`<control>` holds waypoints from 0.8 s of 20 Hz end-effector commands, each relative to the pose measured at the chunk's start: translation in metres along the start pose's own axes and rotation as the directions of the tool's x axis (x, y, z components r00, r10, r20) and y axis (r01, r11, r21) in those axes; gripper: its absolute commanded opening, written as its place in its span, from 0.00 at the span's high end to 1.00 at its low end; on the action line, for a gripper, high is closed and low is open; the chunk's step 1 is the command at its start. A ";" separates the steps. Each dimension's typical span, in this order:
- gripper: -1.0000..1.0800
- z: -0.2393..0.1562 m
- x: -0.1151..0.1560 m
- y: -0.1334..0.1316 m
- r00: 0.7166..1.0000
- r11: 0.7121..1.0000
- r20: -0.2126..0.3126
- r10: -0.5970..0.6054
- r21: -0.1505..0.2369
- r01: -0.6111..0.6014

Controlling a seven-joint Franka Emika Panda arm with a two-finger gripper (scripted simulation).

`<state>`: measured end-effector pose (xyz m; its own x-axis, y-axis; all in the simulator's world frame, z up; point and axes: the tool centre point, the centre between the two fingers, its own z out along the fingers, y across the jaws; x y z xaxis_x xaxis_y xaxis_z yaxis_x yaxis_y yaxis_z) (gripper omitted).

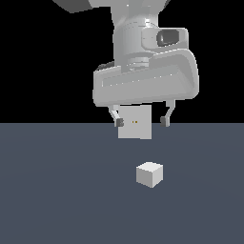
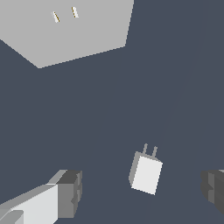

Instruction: Plug the charger into the wall socket.

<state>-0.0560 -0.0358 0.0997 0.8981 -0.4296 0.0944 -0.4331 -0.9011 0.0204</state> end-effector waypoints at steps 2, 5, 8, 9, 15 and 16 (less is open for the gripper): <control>0.04 0.010 -0.008 0.009 0.996 0.996 -0.022 0.088 -0.003 -0.088; 0.04 0.017 -0.014 0.014 0.988 0.989 -0.038 0.150 -0.005 -0.151; 0.04 0.023 -0.019 0.019 0.978 0.980 -0.051 0.200 -0.006 -0.201; 0.04 0.025 -0.021 0.020 0.975 0.977 -0.055 0.214 -0.007 -0.215; 0.04 0.033 -0.027 0.024 0.959 0.962 -0.071 0.273 -0.007 -0.274; 0.04 0.034 -0.028 0.025 0.958 0.960 -0.072 0.278 -0.007 -0.280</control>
<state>-0.0880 -0.0477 0.0656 0.7427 -0.6491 0.1645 -0.6583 -0.7527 0.0021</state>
